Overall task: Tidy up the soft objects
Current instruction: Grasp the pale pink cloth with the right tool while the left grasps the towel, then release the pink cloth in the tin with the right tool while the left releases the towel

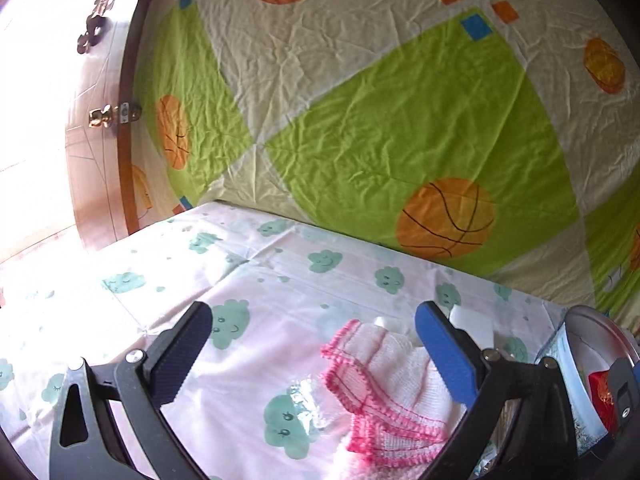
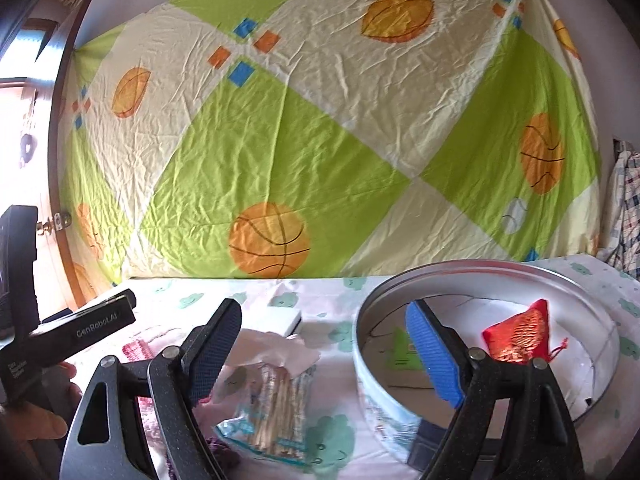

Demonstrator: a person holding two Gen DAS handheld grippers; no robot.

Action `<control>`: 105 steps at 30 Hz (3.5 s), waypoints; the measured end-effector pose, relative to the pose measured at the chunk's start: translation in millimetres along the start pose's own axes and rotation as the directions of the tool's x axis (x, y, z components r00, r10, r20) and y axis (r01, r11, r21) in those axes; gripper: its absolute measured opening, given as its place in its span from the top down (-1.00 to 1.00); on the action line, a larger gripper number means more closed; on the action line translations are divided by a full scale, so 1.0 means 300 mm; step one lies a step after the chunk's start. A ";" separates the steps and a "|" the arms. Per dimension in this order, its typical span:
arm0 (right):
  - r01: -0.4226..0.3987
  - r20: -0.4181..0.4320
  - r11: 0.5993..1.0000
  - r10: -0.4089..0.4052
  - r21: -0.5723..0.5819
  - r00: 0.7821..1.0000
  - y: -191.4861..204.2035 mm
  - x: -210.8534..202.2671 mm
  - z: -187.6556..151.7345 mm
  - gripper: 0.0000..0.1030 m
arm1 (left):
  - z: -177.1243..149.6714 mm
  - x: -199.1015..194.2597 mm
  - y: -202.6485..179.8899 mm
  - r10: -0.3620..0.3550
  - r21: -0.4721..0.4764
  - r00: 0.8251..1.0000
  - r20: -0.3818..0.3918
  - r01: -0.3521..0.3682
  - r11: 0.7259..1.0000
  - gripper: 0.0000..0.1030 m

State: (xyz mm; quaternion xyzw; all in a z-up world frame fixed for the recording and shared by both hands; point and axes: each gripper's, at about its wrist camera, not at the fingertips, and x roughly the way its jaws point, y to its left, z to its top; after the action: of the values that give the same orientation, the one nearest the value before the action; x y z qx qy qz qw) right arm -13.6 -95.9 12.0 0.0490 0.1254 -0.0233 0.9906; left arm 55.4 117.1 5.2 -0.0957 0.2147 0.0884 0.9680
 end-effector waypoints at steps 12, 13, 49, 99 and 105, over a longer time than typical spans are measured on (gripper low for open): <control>-0.100 -0.359 0.995 0.095 0.004 0.928 0.151 0.338 -0.036 -0.35 | 0.016 0.041 0.092 0.092 -0.071 0.995 -0.036 -0.094 0.993 -0.99; -0.099 -0.388 0.995 0.099 0.020 0.916 0.146 0.364 -0.042 -0.27 | 0.014 0.043 0.090 0.097 -0.066 0.995 -0.041 -0.099 0.993 -0.99; -0.088 -0.071 0.986 0.079 -0.144 0.994 0.012 0.016 0.019 0.82 | -0.141 0.259 -0.199 -0.073 0.221 0.894 -0.442 0.187 0.957 -0.05; 0.019 -0.004 0.999 -0.019 -0.042 1.000 -0.213 -0.047 0.069 0.82 | -0.078 -0.133 -0.237 -0.420 -0.008 0.905 0.072 0.422 0.907 0.43; 0.040 -0.004 0.999 -0.040 -0.033 0.999 -0.257 -0.051 0.072 0.82 | -0.096 -0.150 -0.285 -0.428 0.004 0.902 0.064 0.428 0.904 0.43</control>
State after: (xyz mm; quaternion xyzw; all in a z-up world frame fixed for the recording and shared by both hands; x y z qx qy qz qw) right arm -27.6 -174.2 29.7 0.0302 0.1290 -0.0410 0.9903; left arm 22.0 22.2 11.6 -0.1426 0.1572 -0.1221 0.9696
